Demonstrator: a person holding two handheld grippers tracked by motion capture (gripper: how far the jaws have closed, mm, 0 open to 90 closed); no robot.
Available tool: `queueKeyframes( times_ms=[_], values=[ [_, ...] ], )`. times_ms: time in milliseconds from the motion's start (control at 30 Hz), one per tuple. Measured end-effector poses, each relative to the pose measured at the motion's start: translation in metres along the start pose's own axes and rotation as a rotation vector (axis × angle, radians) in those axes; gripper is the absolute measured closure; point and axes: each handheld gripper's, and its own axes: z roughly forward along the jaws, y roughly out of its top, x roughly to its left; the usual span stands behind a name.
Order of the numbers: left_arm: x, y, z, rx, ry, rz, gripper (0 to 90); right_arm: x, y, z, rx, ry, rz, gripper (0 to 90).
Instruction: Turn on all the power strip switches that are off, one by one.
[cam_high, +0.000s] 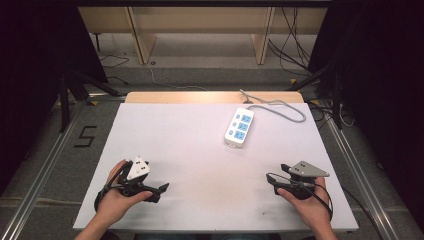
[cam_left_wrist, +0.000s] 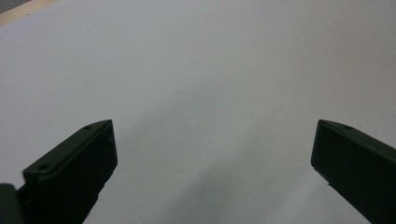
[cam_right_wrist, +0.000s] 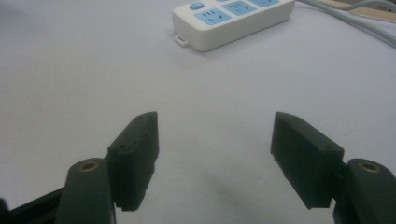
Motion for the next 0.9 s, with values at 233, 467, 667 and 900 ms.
queueKeyframes(
  times_ms=[233,467,667,900],
  values=[
    [-0.001,0.000,-0.001,-0.011,0.013,-0.001,1.5,0.002,0.002,-0.002,0.013,-0.013,-0.031,47.5],
    [0.000,-0.001,0.000,-0.009,0.014,-0.012,3.4,0.004,0.013,-0.002,0.040,-0.008,-0.085,75.4],
    [0.001,-0.001,-0.001,-0.019,0.022,-0.016,4.5,0.005,0.023,0.005,0.070,-0.023,-0.118,90.0],
    [0.001,-0.001,-0.002,-0.022,0.027,-0.022,5.3,0.003,0.033,0.012,0.088,-0.042,-0.119,90.0]
  ],
)
